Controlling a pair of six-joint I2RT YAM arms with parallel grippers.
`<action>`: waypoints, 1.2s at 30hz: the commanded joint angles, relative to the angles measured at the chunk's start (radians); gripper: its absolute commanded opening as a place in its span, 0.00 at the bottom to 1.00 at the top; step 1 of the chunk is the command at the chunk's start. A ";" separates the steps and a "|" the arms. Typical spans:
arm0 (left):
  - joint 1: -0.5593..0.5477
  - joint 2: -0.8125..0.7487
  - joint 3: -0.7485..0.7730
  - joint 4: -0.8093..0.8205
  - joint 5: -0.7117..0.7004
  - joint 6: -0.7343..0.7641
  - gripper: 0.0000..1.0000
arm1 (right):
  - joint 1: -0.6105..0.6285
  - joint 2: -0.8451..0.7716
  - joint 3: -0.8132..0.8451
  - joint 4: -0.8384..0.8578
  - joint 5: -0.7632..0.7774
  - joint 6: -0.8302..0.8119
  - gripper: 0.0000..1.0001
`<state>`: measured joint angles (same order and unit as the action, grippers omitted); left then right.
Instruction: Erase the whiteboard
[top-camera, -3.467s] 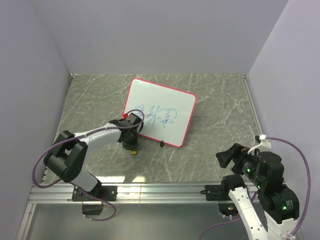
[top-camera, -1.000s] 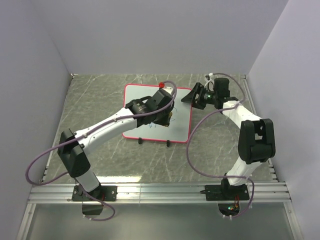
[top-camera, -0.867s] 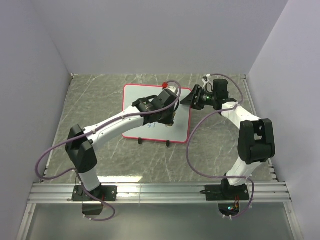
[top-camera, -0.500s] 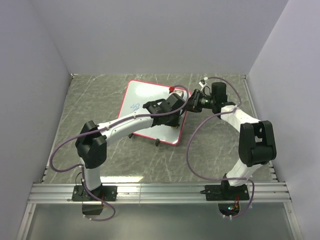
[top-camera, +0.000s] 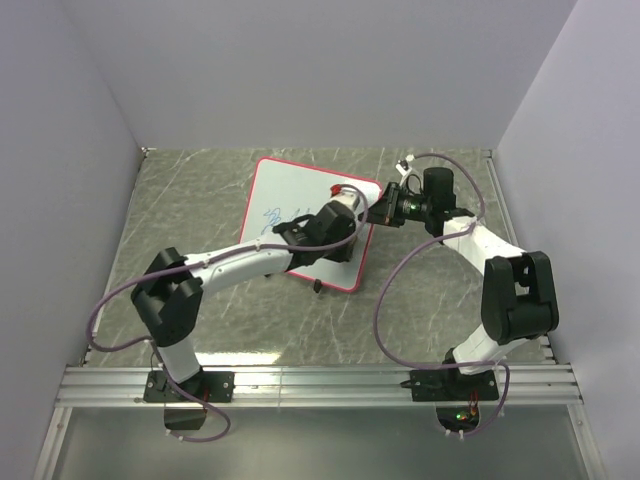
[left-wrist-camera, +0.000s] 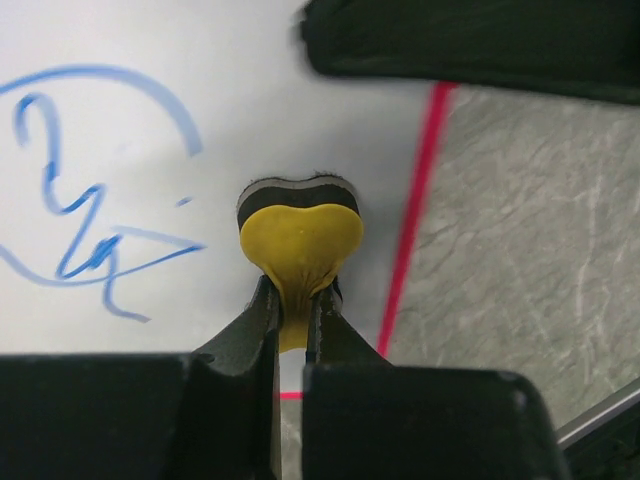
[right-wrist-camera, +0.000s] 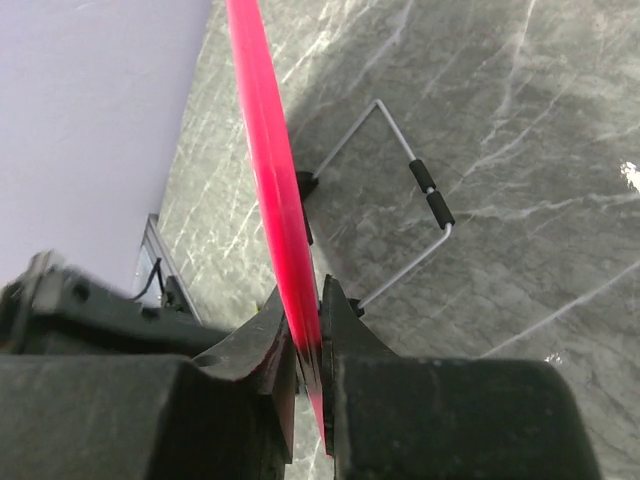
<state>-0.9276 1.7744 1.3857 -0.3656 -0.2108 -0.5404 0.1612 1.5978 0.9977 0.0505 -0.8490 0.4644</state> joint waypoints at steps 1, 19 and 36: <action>0.108 -0.013 -0.164 0.101 -0.038 0.050 0.00 | 0.029 -0.012 0.008 -0.231 0.166 -0.020 0.00; 0.417 -0.095 -0.508 0.332 0.140 0.005 0.00 | 0.029 0.059 0.159 -0.350 0.163 -0.026 0.00; 0.180 -0.087 -0.346 0.344 0.502 0.132 0.00 | 0.032 0.096 0.156 -0.334 0.171 0.005 0.00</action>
<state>-0.7502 1.6421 1.0252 -0.0116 0.1719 -0.4290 0.1566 1.6531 1.1599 -0.1684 -0.7872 0.4465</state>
